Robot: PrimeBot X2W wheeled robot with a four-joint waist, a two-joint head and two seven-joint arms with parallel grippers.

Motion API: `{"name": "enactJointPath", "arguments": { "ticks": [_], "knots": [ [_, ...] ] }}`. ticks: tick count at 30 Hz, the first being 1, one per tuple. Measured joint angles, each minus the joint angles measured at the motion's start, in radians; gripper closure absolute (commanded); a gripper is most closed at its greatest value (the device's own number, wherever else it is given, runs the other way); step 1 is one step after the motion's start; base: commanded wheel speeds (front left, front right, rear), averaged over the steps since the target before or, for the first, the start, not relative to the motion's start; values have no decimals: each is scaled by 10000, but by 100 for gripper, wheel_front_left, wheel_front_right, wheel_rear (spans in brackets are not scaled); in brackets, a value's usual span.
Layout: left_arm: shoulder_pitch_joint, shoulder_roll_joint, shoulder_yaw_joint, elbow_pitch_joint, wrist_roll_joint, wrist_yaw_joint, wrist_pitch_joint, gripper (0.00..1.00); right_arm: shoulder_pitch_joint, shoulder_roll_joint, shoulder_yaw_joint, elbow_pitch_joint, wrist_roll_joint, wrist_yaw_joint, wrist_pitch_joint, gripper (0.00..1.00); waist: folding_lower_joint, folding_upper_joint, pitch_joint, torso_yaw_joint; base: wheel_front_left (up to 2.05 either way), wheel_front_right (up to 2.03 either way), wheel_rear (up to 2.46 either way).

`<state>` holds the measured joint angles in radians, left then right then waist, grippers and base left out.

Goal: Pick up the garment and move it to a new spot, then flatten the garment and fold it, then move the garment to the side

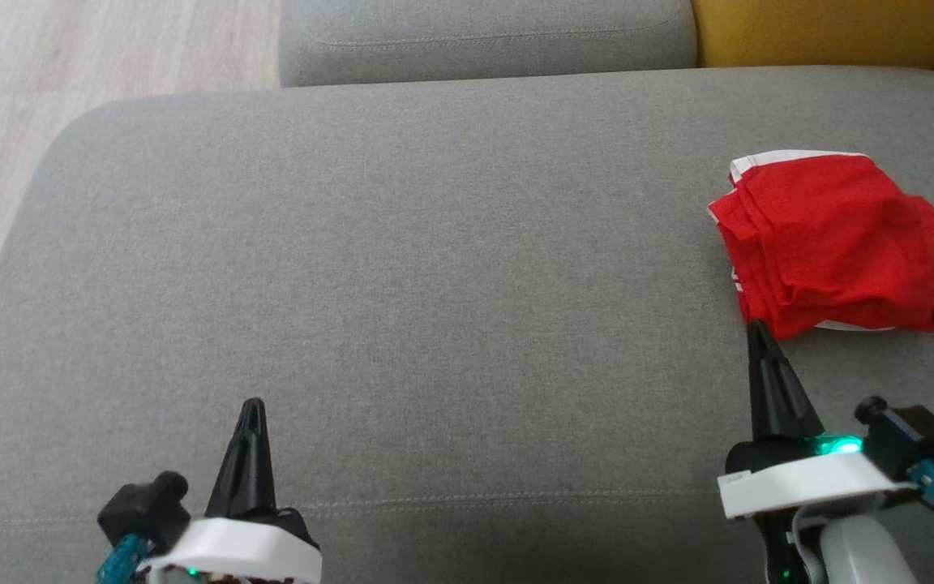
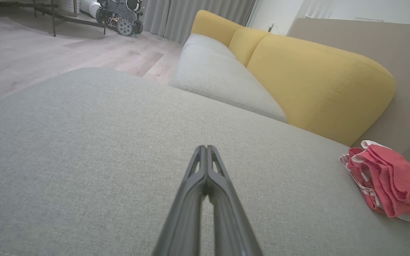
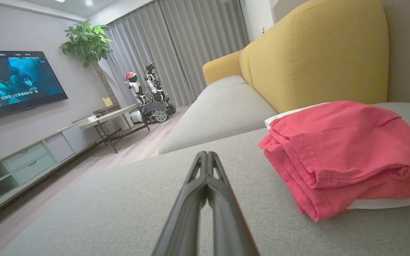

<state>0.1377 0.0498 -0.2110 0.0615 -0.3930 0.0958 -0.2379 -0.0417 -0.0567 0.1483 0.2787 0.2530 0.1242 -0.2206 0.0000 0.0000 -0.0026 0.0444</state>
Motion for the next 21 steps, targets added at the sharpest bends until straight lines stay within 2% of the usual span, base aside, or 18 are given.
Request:
{"name": "enactJointPath", "arguments": {
  "ticks": [21],
  "knots": [
    [-283, 67, 301, 426, -2307, -353, 445, 100, 0, -21, -316, 0, 2554, 0, 454, 100, 0, 0, 8, -79, 0, 0, 0]
  ]
}}
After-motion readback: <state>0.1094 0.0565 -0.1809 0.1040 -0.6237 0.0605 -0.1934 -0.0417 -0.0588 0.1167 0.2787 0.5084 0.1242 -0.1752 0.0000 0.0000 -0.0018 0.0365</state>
